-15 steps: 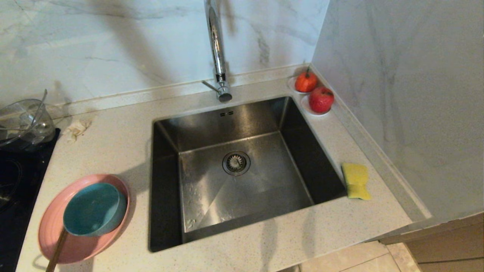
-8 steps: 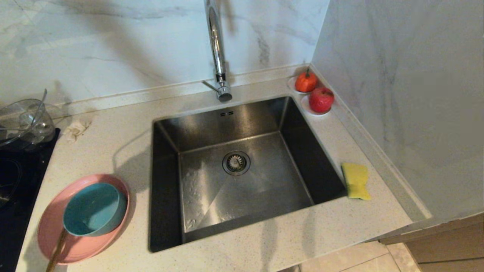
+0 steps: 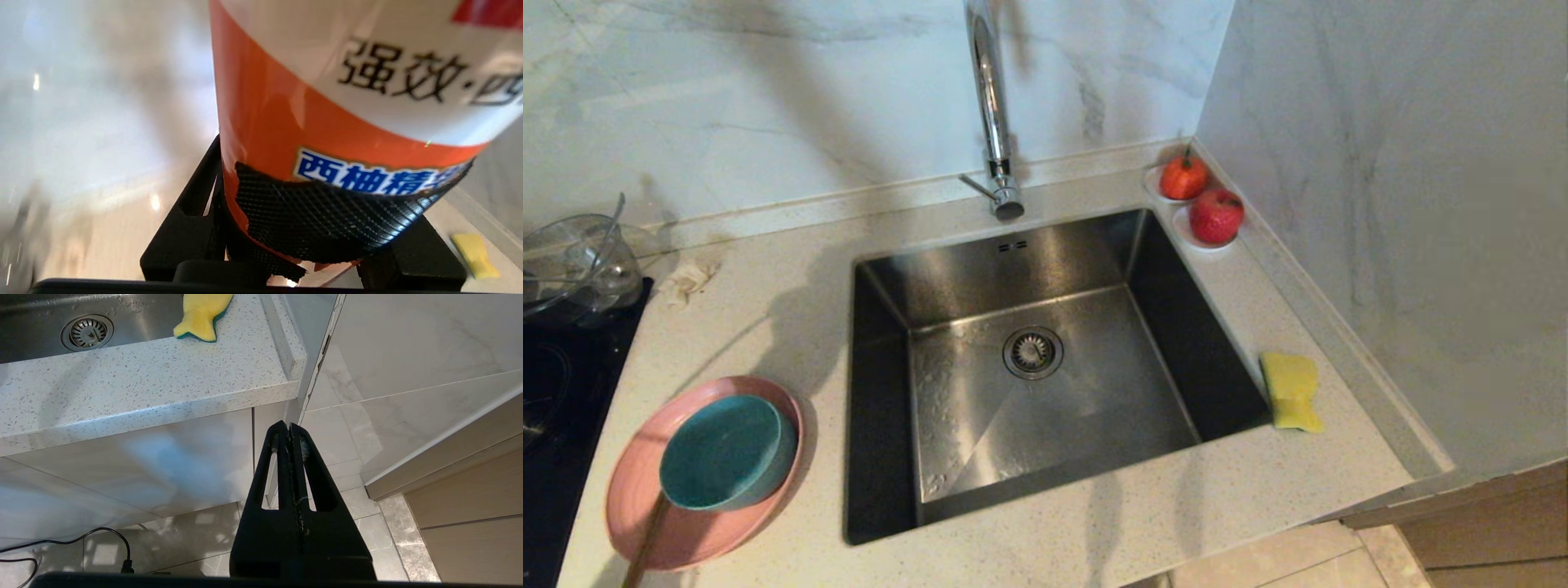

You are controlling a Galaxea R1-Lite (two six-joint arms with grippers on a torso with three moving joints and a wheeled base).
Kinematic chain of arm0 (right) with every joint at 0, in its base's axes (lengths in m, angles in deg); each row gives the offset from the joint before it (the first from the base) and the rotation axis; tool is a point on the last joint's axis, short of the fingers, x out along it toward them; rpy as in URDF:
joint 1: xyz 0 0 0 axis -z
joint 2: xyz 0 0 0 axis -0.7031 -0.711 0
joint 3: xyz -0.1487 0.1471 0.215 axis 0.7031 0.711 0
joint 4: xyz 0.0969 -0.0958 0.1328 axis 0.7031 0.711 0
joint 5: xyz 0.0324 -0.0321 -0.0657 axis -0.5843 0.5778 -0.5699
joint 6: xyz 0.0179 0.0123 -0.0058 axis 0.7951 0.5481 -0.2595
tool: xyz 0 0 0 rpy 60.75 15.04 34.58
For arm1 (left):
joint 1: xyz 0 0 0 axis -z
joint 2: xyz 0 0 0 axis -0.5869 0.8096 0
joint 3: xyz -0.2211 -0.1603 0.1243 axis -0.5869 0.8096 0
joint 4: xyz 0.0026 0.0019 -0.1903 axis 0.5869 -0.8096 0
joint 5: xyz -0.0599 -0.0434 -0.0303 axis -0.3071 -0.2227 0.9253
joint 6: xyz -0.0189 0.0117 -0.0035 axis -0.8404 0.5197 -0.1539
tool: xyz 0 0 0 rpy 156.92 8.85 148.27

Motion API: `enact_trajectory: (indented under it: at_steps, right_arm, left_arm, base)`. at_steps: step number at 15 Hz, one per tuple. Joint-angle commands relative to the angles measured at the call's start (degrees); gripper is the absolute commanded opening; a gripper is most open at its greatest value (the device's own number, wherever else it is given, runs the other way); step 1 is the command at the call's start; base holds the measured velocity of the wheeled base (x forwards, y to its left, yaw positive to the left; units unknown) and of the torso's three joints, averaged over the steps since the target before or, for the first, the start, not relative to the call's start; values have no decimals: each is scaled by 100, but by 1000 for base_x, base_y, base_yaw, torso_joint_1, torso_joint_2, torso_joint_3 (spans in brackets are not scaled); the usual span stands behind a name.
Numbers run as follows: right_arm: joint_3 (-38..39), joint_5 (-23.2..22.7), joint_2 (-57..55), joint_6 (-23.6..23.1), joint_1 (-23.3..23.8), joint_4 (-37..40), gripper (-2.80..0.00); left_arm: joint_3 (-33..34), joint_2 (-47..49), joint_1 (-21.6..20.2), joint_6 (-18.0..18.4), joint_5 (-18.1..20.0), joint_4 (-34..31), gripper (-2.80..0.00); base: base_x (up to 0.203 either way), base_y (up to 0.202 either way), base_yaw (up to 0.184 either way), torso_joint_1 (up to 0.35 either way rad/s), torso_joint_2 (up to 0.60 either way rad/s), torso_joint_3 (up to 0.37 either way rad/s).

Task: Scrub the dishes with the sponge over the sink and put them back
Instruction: Place the dish soap on the table

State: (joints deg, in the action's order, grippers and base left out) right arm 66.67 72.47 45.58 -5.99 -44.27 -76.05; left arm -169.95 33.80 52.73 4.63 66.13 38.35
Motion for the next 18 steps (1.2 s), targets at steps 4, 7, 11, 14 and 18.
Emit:
enact_trajectory:
  at_steps: [4, 7, 11, 14, 18]
  right_arm:
    - [9, 0, 3, 4, 2, -1, -280]
    - [0, 0, 3, -4, 0, -1, -280]
    - [0, 0, 3, -4, 2, -1, -280]
    - [9, 0, 3, 4, 2, -1, -280]
    - [9, 0, 3, 3, -5, -1, -280]
  left_arm:
    - [593, -532, -2612, -306, 1146, -476, -280]
    - [1266, -393, -3397, -550, 1669, -597, -280]
    - [1613, 226, -3398, -400, 1033, -565, -280]
    - [1666, 782, -3400, -351, 388, -148, -280]
    - [1796, 1746, -3393, -563, 231, 1267, -280]
  base:
    - [0, 0, 0, 0, 0, 0]
    - [0, 0, 0, 0, 0, 0]
    - [0, 0, 0, 0, 0, 0]
    - [0, 0, 0, 0, 0, 0]
    - [0, 0, 0, 0, 0, 0]
